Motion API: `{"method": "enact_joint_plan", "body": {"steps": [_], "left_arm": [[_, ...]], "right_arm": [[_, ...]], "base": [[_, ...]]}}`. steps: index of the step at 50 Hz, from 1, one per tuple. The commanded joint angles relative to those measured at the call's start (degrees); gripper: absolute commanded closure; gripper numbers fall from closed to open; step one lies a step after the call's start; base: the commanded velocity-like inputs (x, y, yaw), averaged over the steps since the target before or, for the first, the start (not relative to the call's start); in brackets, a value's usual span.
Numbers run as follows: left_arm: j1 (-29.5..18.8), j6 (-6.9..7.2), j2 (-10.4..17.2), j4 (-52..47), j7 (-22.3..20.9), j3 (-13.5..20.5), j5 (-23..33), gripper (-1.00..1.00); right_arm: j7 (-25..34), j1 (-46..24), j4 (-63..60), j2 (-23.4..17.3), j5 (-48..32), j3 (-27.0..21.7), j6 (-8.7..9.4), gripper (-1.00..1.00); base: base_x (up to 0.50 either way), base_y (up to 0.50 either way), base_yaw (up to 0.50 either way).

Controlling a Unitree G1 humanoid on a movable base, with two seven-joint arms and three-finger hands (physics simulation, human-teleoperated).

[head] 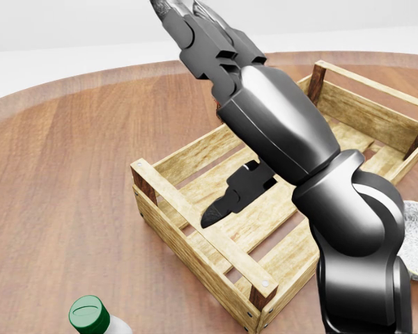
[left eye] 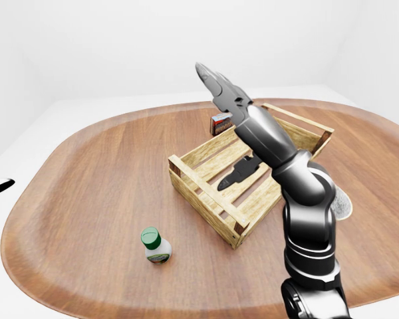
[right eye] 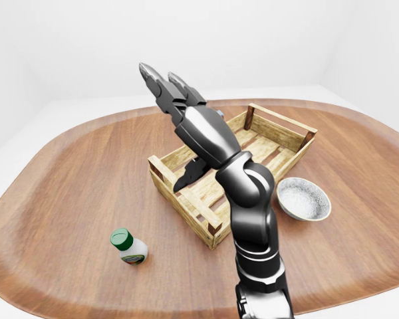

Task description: Pick up the salad dressing and put it in the tray.

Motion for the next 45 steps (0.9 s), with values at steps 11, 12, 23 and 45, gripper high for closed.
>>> {"method": "enact_joint_plan", "body": {"steps": [11, 12, 23, 45], "left_arm": [[0.05, 0.0, 0.13, -1.02, 0.28, 0.41, -0.45, -1.0], [0.04, 0.0, 0.11, -1.06, 0.28, 0.39, -0.44, -1.0], [0.2, 0.0, 0.14, -1.19, 0.2, 0.96, -0.67, -1.0], [0.03, 0.0, 0.29, -1.32, 0.38, 0.87, -0.98, -1.0]], "right_arm": [[-0.73, 3.17, 13.53, 9.7, -2.74, 9.23, 0.0, -1.0], [-0.64, 3.5, 14.25, 10.15, -2.55, 9.66, 0.0, -1.0], [0.42, 9.99, 18.88, 14.27, -4.23, 15.32, 0.0, -1.0], [4.95, 14.15, 30.22, 16.53, -11.97, 20.81, 0.0, -1.0]], "base": [[0.0, 0.0, 0.0], [0.0, 0.0, 0.0], [0.0, 0.0, 0.0], [0.0, 0.0, 0.0]]}}
